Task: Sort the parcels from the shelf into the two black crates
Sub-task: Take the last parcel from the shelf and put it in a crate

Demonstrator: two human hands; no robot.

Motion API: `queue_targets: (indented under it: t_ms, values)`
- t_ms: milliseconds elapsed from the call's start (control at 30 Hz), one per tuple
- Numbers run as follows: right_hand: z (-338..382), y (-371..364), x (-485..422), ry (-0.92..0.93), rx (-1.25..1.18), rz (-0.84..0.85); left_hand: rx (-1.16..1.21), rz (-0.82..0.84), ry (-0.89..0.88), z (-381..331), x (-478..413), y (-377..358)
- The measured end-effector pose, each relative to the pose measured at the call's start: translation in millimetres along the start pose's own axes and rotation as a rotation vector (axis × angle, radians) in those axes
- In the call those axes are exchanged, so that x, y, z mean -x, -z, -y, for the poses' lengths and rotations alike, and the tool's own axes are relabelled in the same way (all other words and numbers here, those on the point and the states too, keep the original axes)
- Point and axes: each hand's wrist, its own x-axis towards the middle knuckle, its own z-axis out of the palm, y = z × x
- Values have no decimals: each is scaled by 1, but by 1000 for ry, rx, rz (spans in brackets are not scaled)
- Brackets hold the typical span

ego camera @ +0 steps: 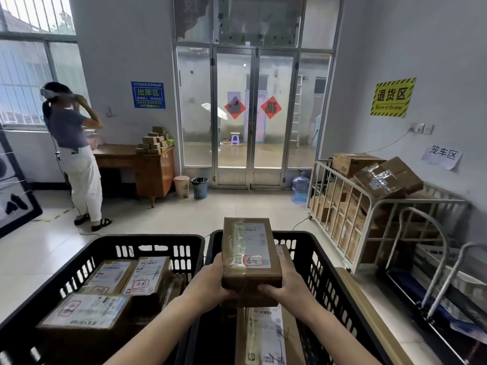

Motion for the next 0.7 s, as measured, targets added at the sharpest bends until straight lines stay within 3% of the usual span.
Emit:
queue_targets:
  t_ms: [300, 700]
  values:
    - [-23, -16, -50, -15, 97, -30, -350, -21, 56, 26, -51, -5]
    - [-43, -30, -79, -54, 163, -15, -420, -7, 117, 47, -73, -20]
